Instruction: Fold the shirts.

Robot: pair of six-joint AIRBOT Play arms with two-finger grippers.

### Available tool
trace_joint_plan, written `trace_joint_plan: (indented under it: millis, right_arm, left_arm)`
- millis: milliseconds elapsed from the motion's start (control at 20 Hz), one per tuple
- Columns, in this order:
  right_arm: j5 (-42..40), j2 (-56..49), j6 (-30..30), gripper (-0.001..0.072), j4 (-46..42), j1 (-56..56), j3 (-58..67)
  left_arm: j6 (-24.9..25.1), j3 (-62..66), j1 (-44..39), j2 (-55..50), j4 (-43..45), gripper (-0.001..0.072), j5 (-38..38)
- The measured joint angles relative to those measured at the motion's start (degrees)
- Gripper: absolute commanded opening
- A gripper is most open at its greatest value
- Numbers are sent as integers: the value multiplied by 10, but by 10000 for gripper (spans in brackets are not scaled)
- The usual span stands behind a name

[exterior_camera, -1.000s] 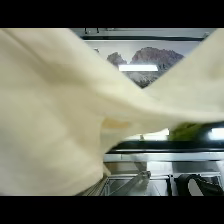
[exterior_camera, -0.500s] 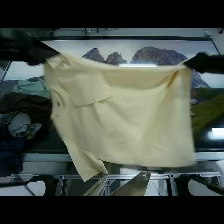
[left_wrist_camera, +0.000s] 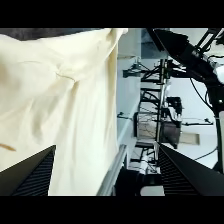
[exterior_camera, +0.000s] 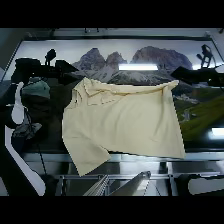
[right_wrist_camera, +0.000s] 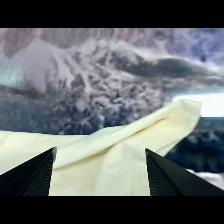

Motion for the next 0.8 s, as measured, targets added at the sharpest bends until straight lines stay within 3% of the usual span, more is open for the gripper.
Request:
trace_joint_plan:
  millis: [150,250,400,600,800]
  right_arm:
    - [65,29,31,619,-41,-47,19]
    - [117,46,41,523,-54,-77,3]
    - [170,80,42,503,-60,-115,-79]
    - [188,135,-6,503,2,-141,-213]
    - [191,168,-48,503,78,-147,-272]
  left_arm:
    - [-21,-62,28,53,54,712,28]
    - [-32,-141,38,116,149,712,39]
    - [-52,-315,44,240,286,711,22]
    - [-85,-545,47,386,422,709,-49]
    - [-88,-677,48,437,475,693,-101]
